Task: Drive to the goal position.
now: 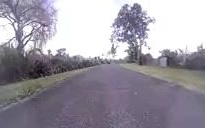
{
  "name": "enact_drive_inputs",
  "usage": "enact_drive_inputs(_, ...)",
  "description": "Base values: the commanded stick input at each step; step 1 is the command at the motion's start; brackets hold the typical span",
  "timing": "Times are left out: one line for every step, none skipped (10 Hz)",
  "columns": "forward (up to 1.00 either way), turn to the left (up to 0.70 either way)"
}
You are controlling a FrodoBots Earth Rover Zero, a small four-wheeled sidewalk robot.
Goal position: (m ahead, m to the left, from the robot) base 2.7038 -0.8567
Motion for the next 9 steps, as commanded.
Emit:
enact_drive_inputs(0.85, 0.00)
enact_drive_inputs(0.85, 0.00)
enact_drive_inputs(0.85, 0.00)
enact_drive_inputs(0.85, 0.00)
enact_drive_inputs(0.85, 0.00)
enact_drive_inputs(0.85, -0.06)
enact_drive_inputs(0.85, -0.17)
enact_drive_inputs(0.85, -0.29)
enact_drive_inputs(0.85, -0.34)
